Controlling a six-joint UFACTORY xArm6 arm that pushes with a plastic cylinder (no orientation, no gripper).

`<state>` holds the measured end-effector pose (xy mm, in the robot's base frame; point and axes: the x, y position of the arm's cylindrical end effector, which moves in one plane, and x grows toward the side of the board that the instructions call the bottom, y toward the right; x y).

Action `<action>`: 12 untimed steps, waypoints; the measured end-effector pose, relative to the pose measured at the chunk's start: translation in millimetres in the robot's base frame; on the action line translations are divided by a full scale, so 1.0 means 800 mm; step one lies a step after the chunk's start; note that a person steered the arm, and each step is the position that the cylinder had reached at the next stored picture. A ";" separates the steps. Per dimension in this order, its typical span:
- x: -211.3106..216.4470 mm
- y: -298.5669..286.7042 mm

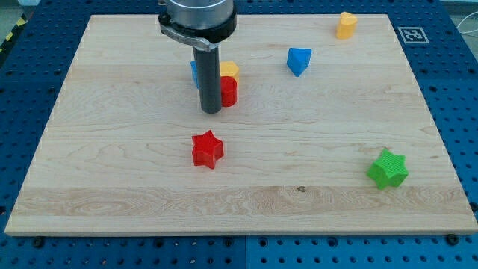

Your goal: Slide the red star slightly right

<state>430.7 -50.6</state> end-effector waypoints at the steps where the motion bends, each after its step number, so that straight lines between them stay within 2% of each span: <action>1: 0.018 0.002; 2: 0.033 -0.035; 3: 0.012 -0.080; 4: 0.020 -0.119; 7: 0.087 -0.156; 9: 0.120 -0.083; 12: 0.123 0.068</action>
<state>529.2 4.1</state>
